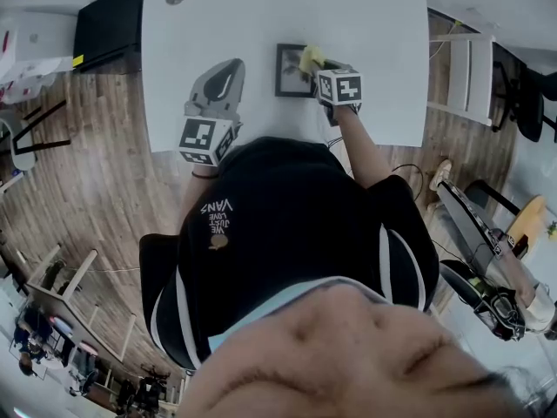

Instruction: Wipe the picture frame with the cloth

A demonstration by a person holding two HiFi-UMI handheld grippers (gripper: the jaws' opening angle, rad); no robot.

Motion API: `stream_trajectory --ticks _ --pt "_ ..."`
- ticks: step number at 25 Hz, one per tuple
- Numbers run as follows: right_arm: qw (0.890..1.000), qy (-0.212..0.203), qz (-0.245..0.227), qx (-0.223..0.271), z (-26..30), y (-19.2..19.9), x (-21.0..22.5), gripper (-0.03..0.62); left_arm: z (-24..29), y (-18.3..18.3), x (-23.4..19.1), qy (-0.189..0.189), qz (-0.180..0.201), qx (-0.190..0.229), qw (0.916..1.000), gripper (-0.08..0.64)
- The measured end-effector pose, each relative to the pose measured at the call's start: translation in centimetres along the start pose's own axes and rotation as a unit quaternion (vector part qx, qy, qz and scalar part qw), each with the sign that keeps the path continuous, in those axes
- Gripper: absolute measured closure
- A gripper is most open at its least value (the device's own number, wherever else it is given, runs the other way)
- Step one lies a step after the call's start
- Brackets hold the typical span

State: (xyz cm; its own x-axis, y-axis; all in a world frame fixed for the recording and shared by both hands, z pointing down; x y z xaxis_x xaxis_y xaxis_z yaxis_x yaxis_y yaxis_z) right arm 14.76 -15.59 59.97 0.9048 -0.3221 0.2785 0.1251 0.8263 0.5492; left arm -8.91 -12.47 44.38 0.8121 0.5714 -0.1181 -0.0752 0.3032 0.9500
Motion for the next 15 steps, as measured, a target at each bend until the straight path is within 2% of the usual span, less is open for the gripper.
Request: stream_trajectory --ticks 9,15 --pt "0.999 0.032 0.019 0.006 -1.5 0.8 2.1 0.546 0.8 -0.1 0.6 0.023 0.006 0.001 0.9997 0.541" --pt "0.999 0.025 0.021 0.02 -2.3 0.4 1.6 0.546 0.6 -0.2 0.8 0.024 0.007 0.003 0.9997 0.541"
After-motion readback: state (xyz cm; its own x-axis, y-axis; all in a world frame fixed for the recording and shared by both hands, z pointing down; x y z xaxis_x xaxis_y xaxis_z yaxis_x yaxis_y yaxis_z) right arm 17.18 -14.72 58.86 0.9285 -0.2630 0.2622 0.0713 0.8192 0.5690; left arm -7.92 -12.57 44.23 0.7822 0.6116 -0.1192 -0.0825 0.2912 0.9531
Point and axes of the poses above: the fingertips, and each gripper's own axes: z forward along the fingers, x to its right, y out of its underside, the point moved 6 cm from there along -z, backward along the fingers, and after that the axes turned 2 degrees about -y, right-handed, at the moved point
